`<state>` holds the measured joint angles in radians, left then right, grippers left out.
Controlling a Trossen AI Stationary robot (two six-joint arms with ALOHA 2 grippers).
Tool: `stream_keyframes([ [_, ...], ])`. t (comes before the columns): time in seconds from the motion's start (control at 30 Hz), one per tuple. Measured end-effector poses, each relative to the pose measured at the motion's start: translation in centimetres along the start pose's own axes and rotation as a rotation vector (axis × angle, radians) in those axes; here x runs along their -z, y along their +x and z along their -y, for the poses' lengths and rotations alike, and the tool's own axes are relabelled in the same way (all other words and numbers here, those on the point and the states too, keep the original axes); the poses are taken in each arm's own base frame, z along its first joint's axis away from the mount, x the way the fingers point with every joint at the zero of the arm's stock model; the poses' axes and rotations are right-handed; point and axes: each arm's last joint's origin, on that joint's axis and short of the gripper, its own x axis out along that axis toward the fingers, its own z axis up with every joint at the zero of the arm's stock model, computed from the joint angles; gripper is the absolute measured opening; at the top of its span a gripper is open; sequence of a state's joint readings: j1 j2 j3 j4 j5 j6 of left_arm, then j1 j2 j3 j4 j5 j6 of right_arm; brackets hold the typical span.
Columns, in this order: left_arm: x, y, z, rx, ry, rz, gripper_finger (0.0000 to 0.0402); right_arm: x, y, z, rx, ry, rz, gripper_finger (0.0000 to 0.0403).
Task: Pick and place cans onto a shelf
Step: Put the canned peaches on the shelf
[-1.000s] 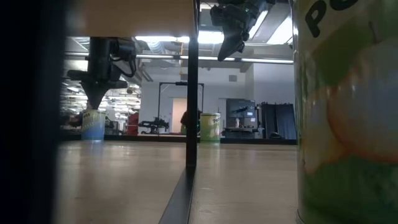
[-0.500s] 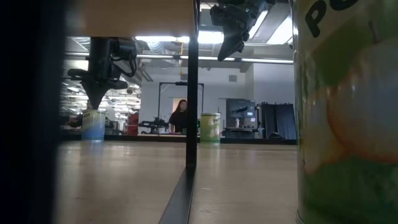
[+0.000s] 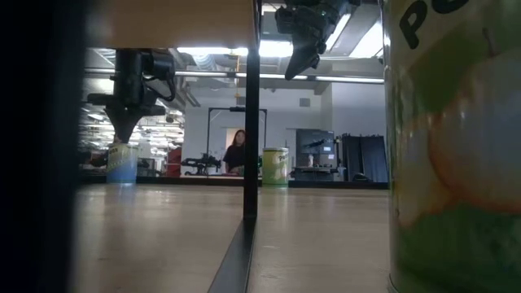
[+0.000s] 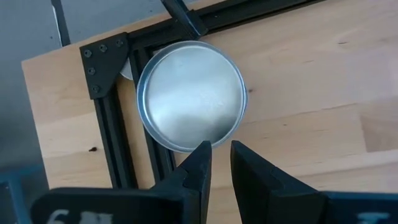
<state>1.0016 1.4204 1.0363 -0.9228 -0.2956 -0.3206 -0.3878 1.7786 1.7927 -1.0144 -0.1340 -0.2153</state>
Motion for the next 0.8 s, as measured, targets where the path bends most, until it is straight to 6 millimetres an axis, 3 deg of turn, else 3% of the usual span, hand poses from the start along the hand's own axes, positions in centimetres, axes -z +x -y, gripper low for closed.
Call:
stream_keyframes([
  [0.8, 0.04, 0.04, 0.09, 0.025, -0.035, -0.01, 0.0053, 0.0, 0.0, 0.01, 0.0, -0.002, 0.0, 0.0029],
])
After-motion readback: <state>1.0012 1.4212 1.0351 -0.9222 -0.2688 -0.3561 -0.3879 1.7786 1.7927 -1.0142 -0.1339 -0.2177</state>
